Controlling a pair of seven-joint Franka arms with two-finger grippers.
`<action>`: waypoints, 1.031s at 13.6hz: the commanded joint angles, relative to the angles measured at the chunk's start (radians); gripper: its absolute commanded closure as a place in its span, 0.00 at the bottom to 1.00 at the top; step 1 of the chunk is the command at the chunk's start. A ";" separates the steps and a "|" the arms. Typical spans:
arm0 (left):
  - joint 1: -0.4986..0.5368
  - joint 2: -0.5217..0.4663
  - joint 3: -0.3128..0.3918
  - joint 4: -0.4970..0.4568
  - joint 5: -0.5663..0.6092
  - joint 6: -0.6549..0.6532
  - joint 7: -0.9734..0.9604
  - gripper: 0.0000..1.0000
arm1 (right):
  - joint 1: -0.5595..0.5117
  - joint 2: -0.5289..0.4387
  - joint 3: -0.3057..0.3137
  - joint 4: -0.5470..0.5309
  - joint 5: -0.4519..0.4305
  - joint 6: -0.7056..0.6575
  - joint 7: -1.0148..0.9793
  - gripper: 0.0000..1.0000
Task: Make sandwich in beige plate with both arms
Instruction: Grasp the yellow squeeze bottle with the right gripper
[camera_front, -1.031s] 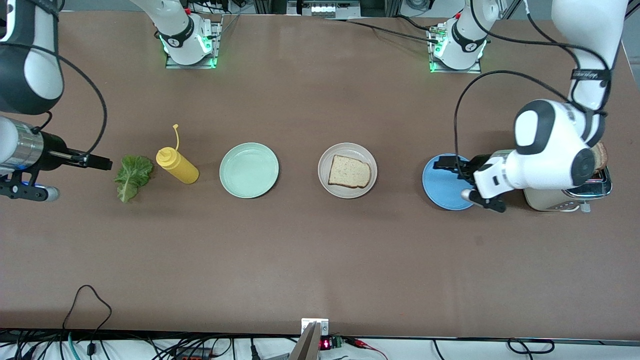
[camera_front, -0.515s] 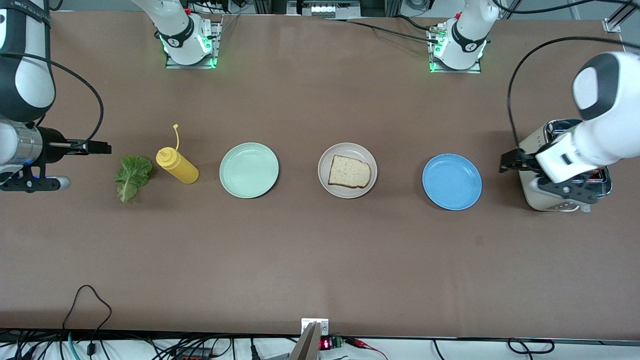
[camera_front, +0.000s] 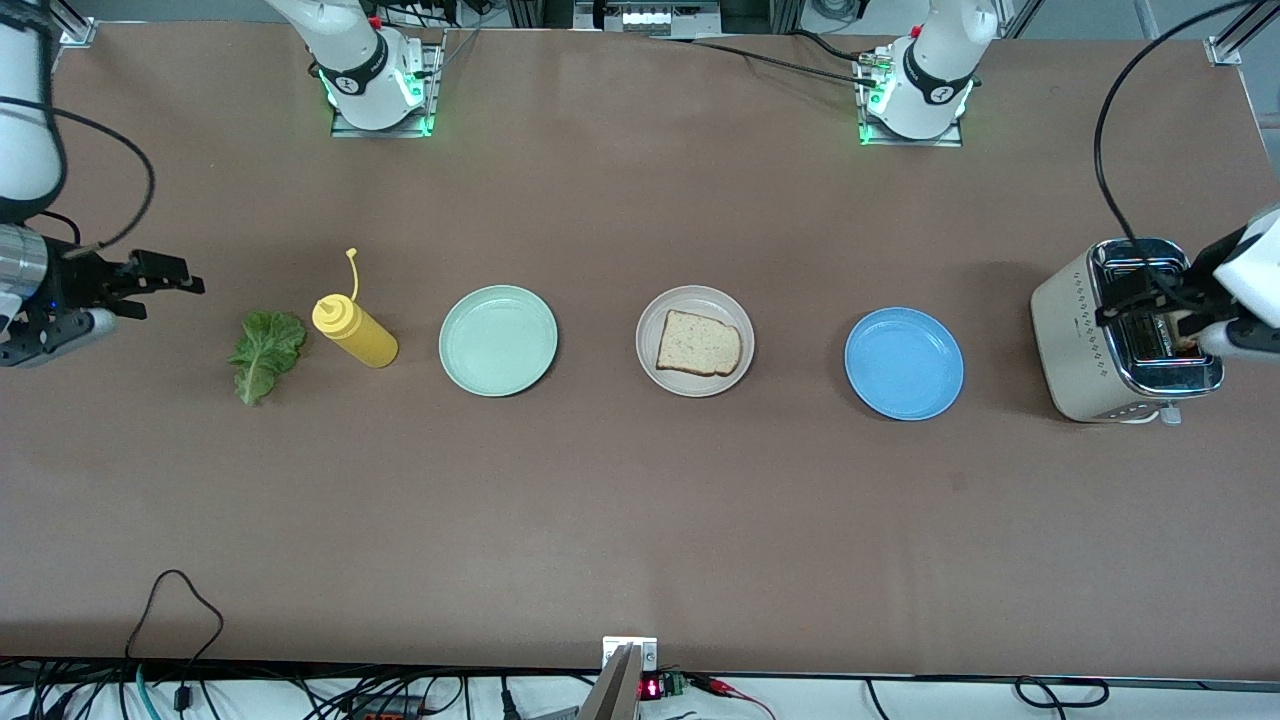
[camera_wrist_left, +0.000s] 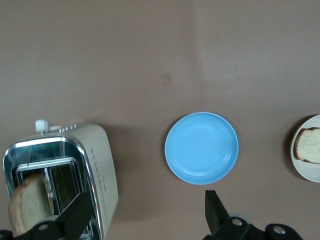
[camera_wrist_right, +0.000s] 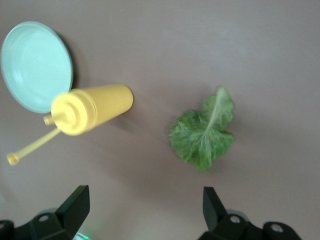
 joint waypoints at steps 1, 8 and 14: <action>-0.002 -0.032 -0.005 0.033 0.025 -0.073 -0.056 0.00 | -0.076 -0.033 0.019 -0.155 0.111 0.140 -0.359 0.00; -0.002 -0.039 -0.003 0.030 0.035 -0.037 -0.051 0.00 | -0.220 0.145 0.100 -0.315 0.547 0.247 -1.275 0.00; 0.001 -0.037 -0.006 0.023 0.102 -0.013 -0.050 0.00 | -0.216 0.285 0.151 -0.310 0.883 0.187 -1.648 0.00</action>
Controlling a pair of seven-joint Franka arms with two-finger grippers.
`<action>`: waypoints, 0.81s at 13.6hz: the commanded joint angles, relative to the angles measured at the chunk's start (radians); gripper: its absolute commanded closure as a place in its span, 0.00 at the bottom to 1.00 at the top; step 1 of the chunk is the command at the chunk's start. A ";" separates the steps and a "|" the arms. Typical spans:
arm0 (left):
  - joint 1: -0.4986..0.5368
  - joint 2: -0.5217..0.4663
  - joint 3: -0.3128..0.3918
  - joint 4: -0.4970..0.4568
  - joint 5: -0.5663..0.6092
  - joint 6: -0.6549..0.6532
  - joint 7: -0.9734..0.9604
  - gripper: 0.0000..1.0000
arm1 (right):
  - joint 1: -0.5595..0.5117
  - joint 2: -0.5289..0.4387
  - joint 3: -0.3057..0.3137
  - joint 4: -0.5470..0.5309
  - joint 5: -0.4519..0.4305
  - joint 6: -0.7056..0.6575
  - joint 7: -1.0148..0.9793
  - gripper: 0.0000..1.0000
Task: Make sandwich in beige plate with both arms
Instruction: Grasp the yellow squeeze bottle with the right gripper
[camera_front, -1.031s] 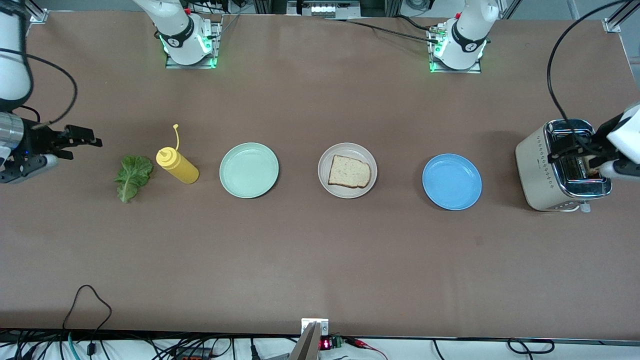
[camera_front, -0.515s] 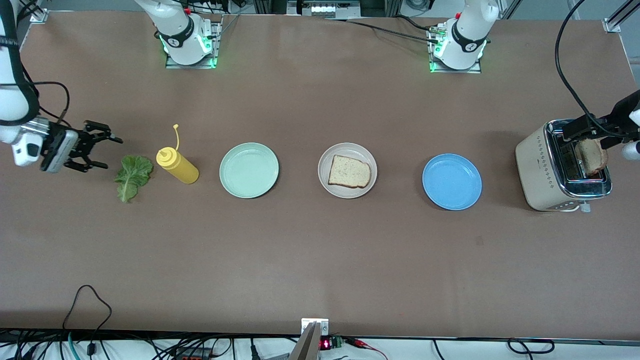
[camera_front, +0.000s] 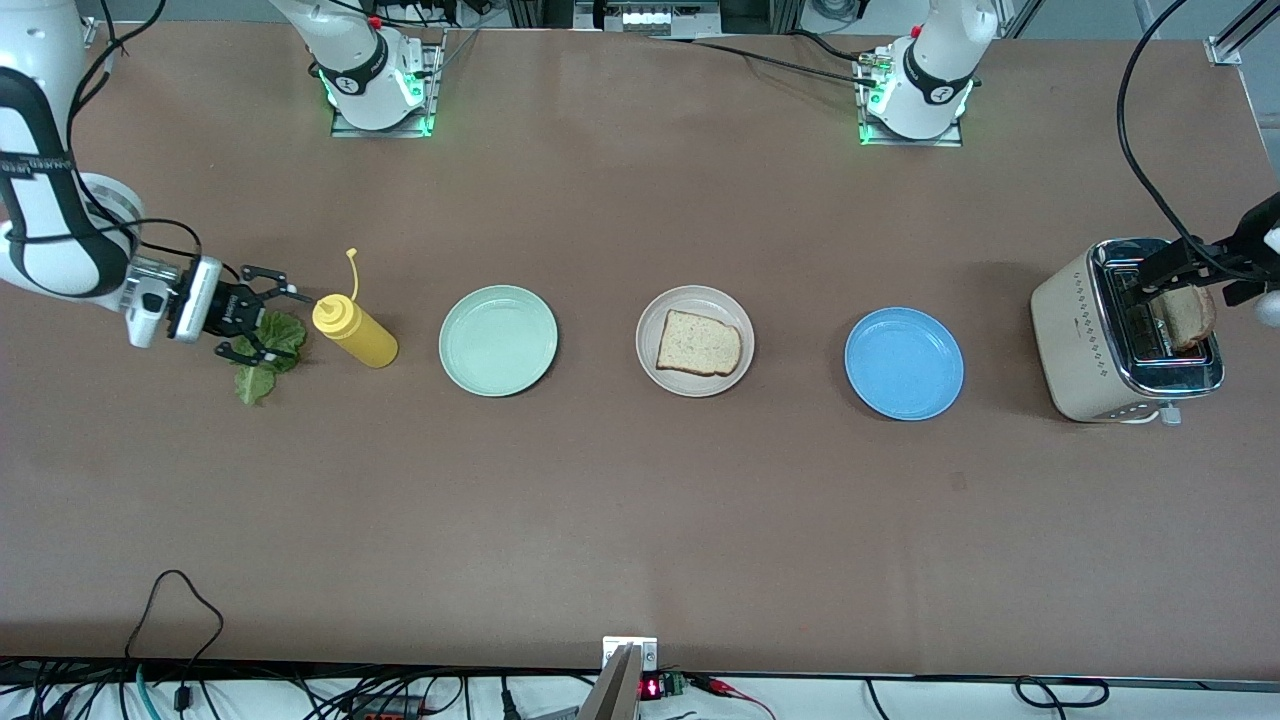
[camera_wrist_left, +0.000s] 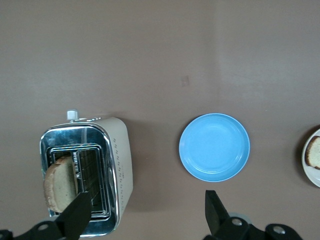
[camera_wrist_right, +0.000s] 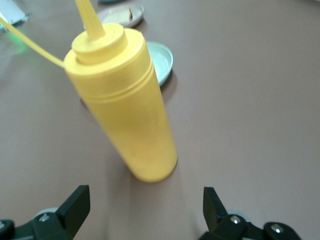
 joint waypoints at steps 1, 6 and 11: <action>0.001 -0.009 -0.009 0.001 0.017 -0.010 -0.008 0.00 | -0.020 0.029 0.037 0.005 0.115 -0.059 -0.111 0.00; 0.000 -0.076 -0.090 -0.018 0.000 -0.089 -0.060 0.00 | -0.035 0.069 0.038 0.009 0.217 -0.191 -0.214 0.00; -0.002 -0.124 -0.096 -0.120 -0.002 -0.056 -0.113 0.00 | -0.034 0.097 0.038 0.009 0.221 -0.200 -0.237 0.00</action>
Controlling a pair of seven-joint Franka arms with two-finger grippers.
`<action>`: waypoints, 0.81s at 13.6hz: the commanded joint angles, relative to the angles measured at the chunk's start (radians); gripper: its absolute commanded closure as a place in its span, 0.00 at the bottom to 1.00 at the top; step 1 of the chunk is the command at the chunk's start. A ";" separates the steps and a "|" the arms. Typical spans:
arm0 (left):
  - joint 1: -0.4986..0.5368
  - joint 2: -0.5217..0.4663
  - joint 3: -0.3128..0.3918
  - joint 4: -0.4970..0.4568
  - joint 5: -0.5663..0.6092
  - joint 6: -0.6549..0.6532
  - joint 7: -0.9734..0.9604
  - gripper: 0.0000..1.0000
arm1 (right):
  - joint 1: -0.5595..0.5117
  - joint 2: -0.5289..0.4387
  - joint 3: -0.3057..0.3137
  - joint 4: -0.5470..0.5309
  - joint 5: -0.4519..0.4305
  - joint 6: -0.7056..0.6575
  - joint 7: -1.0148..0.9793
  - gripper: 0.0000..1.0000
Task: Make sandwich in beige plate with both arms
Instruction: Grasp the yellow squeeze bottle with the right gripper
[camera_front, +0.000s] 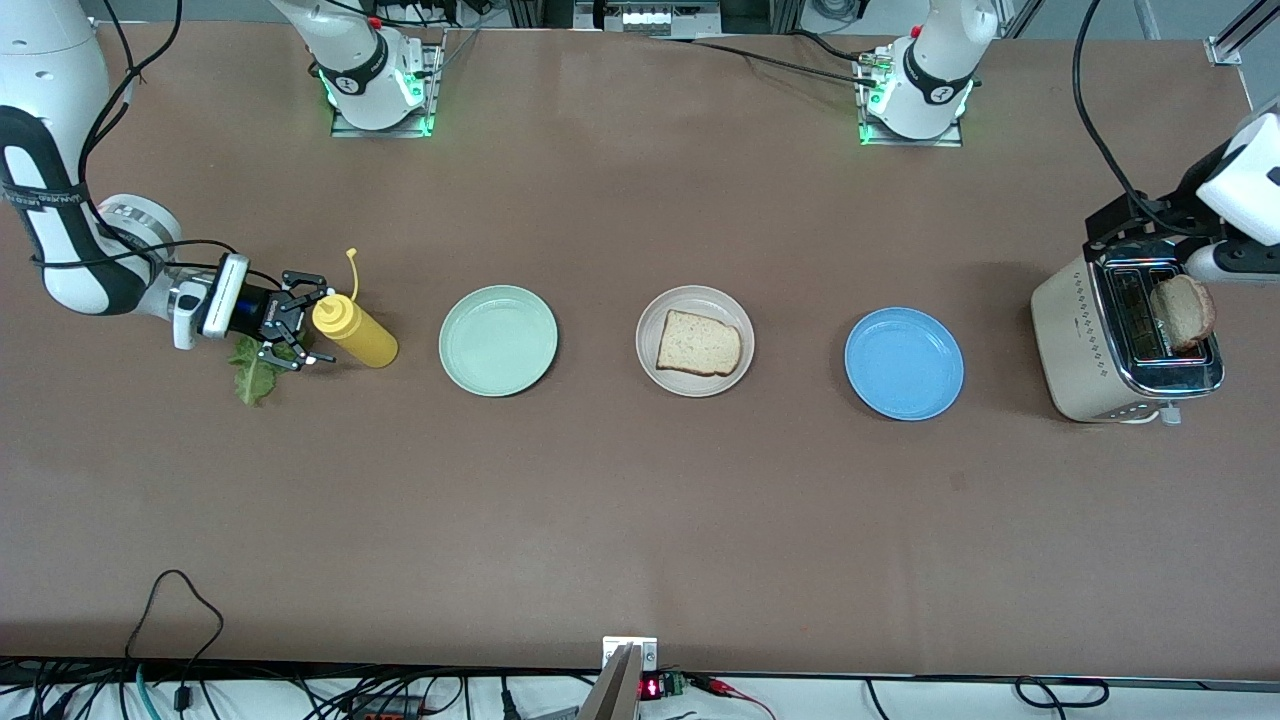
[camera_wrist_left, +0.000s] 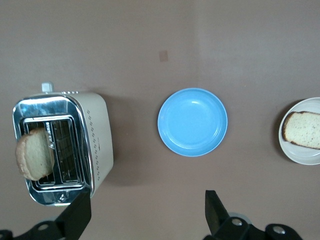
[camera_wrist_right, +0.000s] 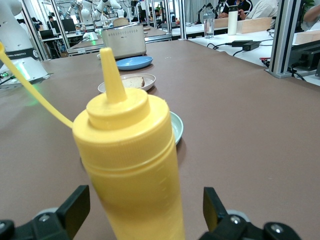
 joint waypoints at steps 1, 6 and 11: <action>0.003 -0.029 -0.002 -0.045 0.000 0.053 -0.009 0.00 | -0.012 0.034 0.012 0.008 0.030 -0.017 -0.041 0.00; 0.008 -0.023 -0.002 -0.046 0.000 0.088 -0.009 0.00 | 0.000 0.054 0.031 0.011 0.093 -0.016 -0.046 0.00; 0.008 0.009 0.007 0.028 -0.088 0.091 -0.049 0.00 | 0.026 0.054 0.033 0.020 0.110 -0.005 -0.041 0.37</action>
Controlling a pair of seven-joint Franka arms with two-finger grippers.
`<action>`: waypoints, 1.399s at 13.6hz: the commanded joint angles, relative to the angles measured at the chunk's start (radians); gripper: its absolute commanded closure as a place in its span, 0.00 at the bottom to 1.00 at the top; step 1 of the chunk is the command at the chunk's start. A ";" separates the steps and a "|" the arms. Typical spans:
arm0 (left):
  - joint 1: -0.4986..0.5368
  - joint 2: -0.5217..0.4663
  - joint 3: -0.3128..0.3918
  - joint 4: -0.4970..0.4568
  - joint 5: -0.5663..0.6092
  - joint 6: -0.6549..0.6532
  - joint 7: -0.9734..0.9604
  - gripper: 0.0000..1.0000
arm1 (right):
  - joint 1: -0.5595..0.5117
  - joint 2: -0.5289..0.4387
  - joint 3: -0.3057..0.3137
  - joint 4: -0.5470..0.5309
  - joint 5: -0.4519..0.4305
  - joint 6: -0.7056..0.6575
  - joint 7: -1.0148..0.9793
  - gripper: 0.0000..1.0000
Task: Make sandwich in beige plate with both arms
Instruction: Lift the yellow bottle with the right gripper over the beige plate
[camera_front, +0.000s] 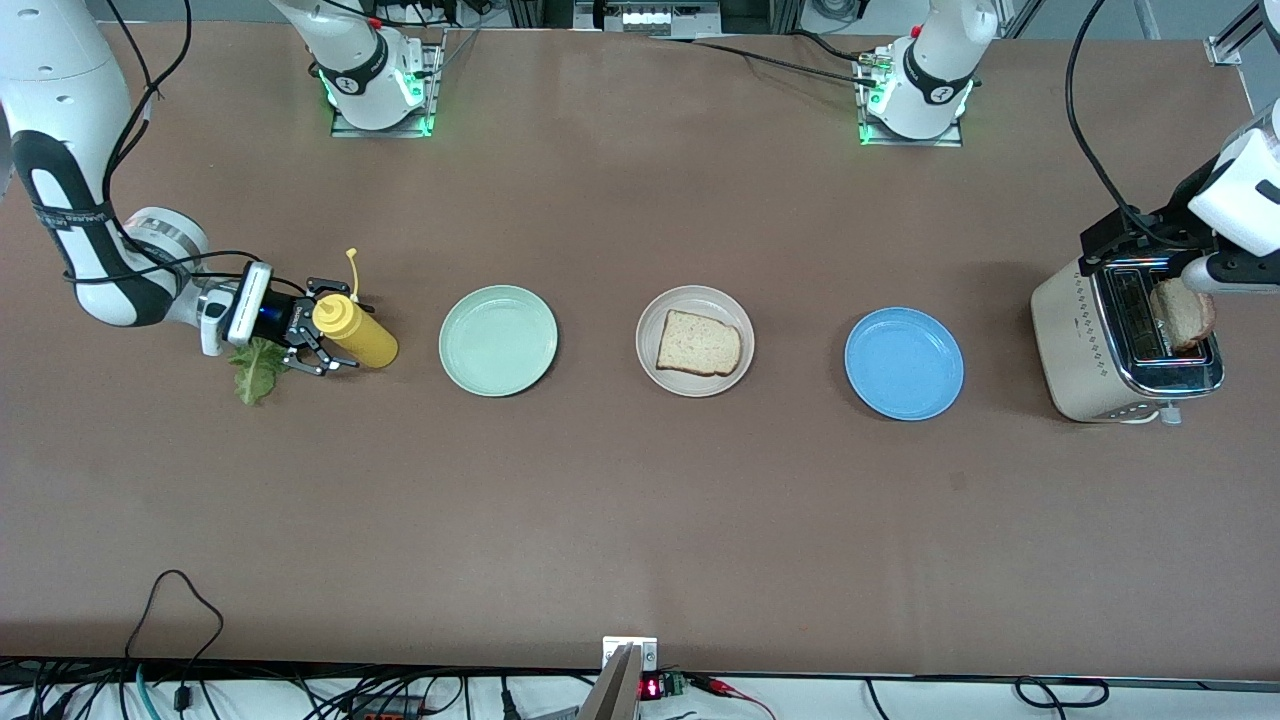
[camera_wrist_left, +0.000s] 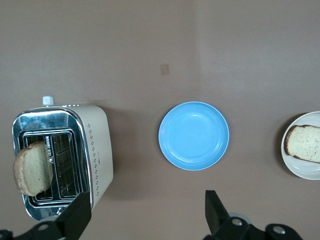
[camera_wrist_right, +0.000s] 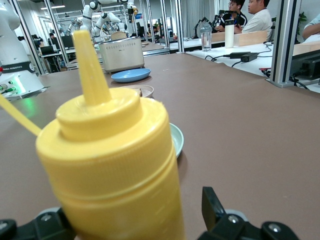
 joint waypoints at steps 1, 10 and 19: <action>0.008 0.021 0.011 0.060 -0.119 0.003 -0.040 0.00 | 0.004 0.006 0.001 0.013 0.020 0.001 -0.008 0.57; 0.014 0.005 -0.022 0.034 0.026 -0.049 -0.027 0.00 | 0.087 -0.156 0.027 0.019 -0.015 0.144 0.293 0.92; 0.013 0.003 -0.025 0.036 0.023 -0.059 -0.030 0.00 | 0.323 -0.351 0.133 0.028 -0.360 0.483 0.947 0.94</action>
